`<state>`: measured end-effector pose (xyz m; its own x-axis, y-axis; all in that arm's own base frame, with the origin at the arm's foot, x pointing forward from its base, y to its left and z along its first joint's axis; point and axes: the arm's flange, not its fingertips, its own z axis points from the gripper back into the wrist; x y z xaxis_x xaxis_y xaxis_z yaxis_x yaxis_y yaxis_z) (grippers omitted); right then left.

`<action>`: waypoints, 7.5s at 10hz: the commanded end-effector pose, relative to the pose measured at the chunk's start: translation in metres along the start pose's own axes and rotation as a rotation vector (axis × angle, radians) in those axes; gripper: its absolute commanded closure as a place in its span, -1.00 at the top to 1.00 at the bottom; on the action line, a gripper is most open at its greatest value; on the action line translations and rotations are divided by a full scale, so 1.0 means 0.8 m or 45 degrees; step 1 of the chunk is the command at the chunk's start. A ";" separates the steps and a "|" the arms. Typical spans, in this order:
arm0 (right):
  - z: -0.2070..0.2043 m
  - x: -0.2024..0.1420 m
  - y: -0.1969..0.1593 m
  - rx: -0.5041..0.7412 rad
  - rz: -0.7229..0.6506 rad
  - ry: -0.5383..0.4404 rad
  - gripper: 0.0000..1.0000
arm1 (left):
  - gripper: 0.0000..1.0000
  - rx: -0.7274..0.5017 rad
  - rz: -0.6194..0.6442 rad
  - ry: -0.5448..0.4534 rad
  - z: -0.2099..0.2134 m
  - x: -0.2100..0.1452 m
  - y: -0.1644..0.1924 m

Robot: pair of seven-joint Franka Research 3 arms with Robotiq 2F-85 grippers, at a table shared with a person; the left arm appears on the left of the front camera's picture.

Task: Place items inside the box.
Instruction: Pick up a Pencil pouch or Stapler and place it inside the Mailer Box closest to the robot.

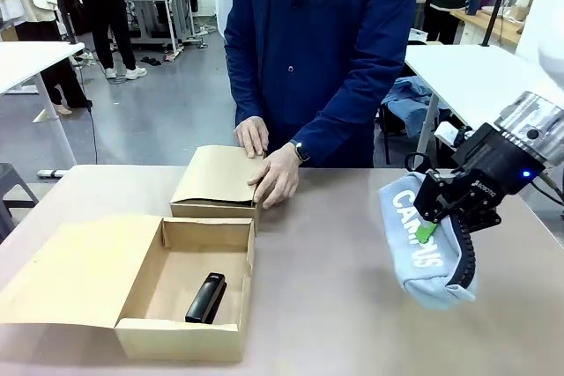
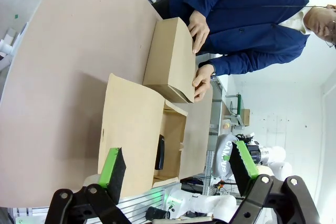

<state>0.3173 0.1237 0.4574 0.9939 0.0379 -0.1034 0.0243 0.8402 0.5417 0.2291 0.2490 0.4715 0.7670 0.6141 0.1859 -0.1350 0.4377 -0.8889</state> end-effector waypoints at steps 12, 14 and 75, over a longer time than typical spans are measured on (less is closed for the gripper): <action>-0.094 -0.031 0.189 -0.115 -0.053 0.069 -0.85 | 1.00 -0.028 -0.023 -0.008 -0.001 0.000 0.000; -0.127 -0.007 0.241 -0.163 -0.268 -0.009 -0.85 | 1.00 -0.028 -0.023 -0.008 -0.001 0.000 0.000; 0.148 0.089 -0.091 1.210 -0.450 -0.109 1.00 | 1.00 -0.028 -0.023 -0.008 -0.001 0.000 0.000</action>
<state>0.4158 0.0024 0.5236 0.9163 -0.1453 -0.3731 0.3847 0.0612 0.9210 0.2285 0.2490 0.4719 0.7675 0.6135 0.1856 -0.1338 0.4366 -0.8896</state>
